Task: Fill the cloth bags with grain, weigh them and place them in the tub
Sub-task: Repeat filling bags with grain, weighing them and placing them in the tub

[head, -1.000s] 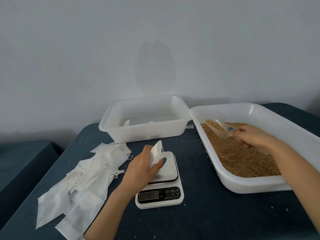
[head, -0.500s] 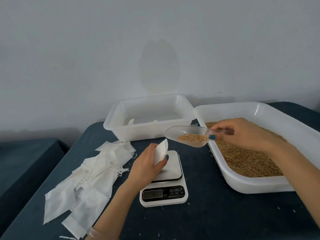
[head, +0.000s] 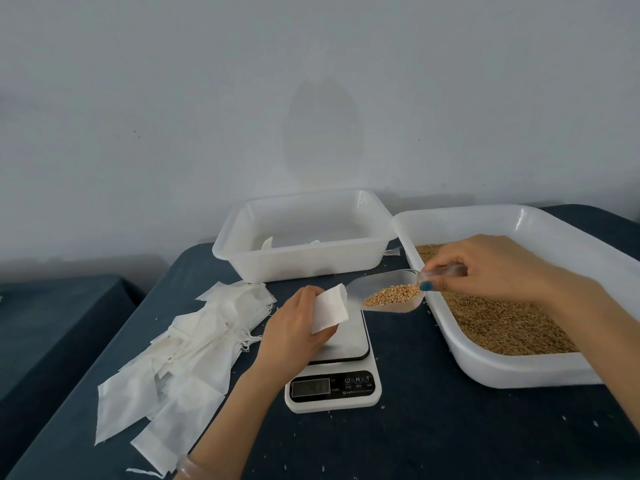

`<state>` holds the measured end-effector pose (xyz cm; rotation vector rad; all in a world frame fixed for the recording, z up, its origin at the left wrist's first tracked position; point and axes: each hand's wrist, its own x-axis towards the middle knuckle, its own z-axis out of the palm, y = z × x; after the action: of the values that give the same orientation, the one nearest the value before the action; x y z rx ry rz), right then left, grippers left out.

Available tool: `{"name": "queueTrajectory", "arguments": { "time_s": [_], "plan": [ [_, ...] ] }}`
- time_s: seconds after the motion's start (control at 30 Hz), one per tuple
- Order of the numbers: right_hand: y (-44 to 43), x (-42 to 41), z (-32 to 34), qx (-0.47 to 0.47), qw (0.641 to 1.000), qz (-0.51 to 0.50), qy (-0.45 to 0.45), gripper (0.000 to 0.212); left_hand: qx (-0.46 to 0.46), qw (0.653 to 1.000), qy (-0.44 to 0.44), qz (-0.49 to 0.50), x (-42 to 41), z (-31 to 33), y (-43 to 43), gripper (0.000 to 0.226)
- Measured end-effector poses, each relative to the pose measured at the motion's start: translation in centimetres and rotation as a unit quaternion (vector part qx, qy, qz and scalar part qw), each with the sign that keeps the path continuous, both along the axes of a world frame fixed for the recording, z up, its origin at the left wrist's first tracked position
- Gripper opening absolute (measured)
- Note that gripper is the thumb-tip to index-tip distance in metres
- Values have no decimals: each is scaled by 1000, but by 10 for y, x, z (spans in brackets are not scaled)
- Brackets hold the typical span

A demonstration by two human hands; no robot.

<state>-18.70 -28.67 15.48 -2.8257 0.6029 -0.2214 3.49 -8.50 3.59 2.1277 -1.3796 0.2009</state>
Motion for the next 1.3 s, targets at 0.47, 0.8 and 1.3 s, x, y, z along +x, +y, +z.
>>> {"name": "queueTrajectory", "arguments": {
  "time_s": [0.47,0.8,1.3],
  "plan": [
    [17,25,40,-281,958,47,5,37,16,990,128,-64,-25,7,-17,38],
    [23,26,49,-321,946,42,-16,38,3,980,186,-74,-25,10,-15,40],
    [22,17,56,-317,945,50,-62,48,-15,980,186,-74,-24,9,-13,38]
  ]
}}
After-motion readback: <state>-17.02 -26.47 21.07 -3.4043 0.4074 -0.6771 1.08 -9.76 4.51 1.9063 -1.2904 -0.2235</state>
